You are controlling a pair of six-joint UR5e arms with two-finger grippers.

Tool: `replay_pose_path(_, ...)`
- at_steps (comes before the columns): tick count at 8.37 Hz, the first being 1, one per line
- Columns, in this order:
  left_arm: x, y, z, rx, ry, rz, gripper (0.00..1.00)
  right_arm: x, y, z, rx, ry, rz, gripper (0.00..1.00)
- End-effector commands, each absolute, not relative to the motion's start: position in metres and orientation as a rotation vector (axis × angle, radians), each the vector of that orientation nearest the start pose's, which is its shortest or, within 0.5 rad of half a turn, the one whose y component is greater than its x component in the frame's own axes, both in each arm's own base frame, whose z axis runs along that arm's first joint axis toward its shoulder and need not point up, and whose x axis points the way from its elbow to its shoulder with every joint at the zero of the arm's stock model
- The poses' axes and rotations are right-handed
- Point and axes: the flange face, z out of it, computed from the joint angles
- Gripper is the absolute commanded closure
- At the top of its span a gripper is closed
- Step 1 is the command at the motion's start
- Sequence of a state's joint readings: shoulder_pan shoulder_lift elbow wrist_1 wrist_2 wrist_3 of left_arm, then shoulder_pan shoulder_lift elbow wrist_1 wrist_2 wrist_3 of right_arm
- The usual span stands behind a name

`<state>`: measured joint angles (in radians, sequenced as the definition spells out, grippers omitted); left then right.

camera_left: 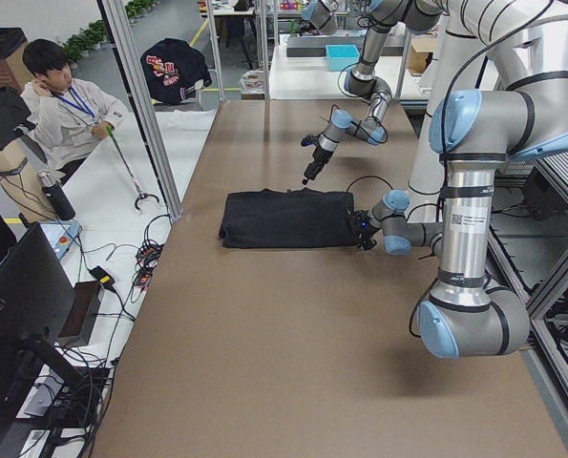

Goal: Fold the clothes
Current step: 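Grasp the folded shirt's near edge with both grippers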

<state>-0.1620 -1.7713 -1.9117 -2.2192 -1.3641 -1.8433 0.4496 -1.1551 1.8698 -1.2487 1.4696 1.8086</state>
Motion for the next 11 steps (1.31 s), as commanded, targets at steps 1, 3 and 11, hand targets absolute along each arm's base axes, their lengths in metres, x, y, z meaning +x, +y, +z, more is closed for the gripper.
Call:
replay_pose_path(1,0.518,-0.243,0.323,0.122,1.199,-0.508,0.11,-0.482,-0.392,0.259,0.206,-1.041,0.674,0.06)
replay_pose_path(3,0.521,-0.243,0.321,0.123,1.201,-0.509,0.19,-0.482,-0.392,0.259,0.205,-1.041,0.673,0.06)
replay_pose_path(11,0.524,-0.251,0.316,0.126,1.208,-0.516,1.00,-0.481,-0.390,0.274,0.202,-1.010,0.673,0.07)
